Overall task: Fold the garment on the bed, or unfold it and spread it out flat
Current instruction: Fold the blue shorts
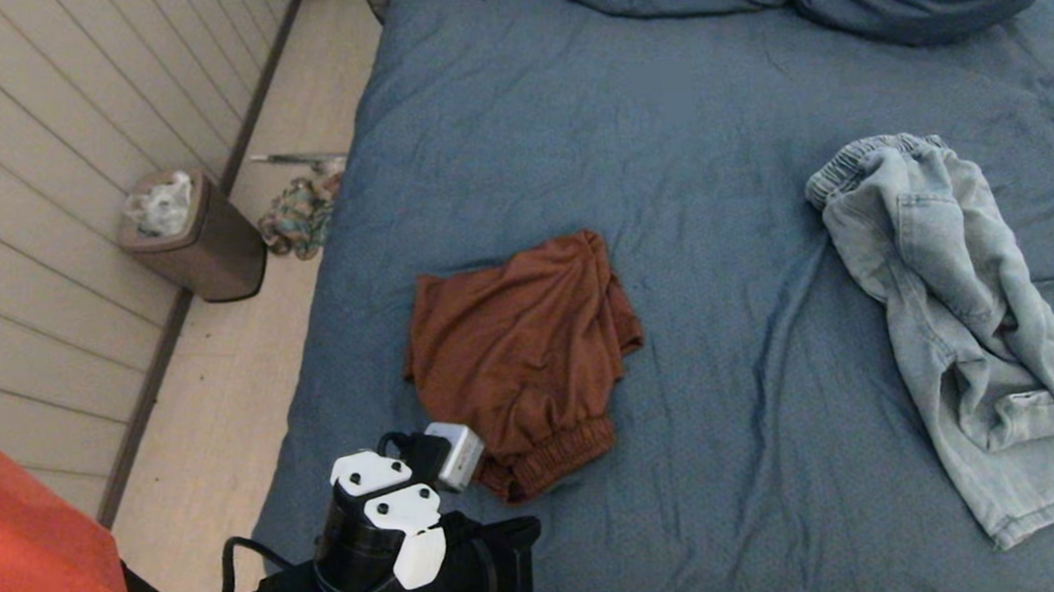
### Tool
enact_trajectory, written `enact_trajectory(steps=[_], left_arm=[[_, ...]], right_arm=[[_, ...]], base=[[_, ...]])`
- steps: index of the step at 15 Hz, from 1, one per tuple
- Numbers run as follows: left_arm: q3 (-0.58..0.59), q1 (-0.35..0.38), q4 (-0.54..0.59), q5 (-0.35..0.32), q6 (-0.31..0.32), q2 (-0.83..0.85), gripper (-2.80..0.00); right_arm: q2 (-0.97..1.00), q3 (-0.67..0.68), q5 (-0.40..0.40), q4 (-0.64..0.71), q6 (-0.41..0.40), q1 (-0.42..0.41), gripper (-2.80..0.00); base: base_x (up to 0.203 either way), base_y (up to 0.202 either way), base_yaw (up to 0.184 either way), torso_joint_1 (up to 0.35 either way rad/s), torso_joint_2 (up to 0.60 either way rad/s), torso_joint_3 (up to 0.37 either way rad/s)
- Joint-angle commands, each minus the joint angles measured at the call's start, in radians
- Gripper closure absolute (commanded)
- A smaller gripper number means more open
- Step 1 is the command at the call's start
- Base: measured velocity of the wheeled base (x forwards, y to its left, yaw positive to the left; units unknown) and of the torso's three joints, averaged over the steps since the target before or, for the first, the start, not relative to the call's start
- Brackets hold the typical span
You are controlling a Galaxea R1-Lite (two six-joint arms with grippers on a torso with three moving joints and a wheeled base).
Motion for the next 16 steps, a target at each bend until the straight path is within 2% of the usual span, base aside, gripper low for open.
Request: enact_trajectory(steps=[1, 4, 6, 10, 16], left_arm=[[0.0, -0.003, -0.007, 0.002, -0.003, 0.005, 0.0], [0.001, -0.003, -0.007, 0.001, -0.002, 0.009, 0.0], [0.0, -0.003, -0.007, 0.002, -0.002, 0.014, 0.0], [-0.002, -0.005, -0.01, 0.002, -0.001, 0.028, 0.0], [-0.002, -0.003, -0.013, 0.005, 0.0, 0.025, 0.0]], right_arm=[[0.09, 0.022, -0.001, -0.037, 0.001, -0.025, -2.8], [0.179, 0.035, 0.003, -0.14, 0.009, -0.026, -2.8], [0.226, 0.018, 0.0, -0.181, 0.073, -0.018, -2.8], [0.251, -0.057, 0.0, -0.185, 0.157, -0.007, -2.8], [0.201, -0.047, 0.001, -0.175, 0.199, 0.062, -2.8]], base=[[0.0, 0.0, 0.0, 0.0, 0.0, 0.0], [0.0, 0.0, 0.0, 0.0, 0.0, 0.0], [0.0, 0.0, 0.0, 0.0, 0.0, 0.0], [0.0, 0.0, 0.0, 0.0, 0.0, 0.0], [0.0, 0.0, 0.0, 0.0, 0.0, 0.0]])
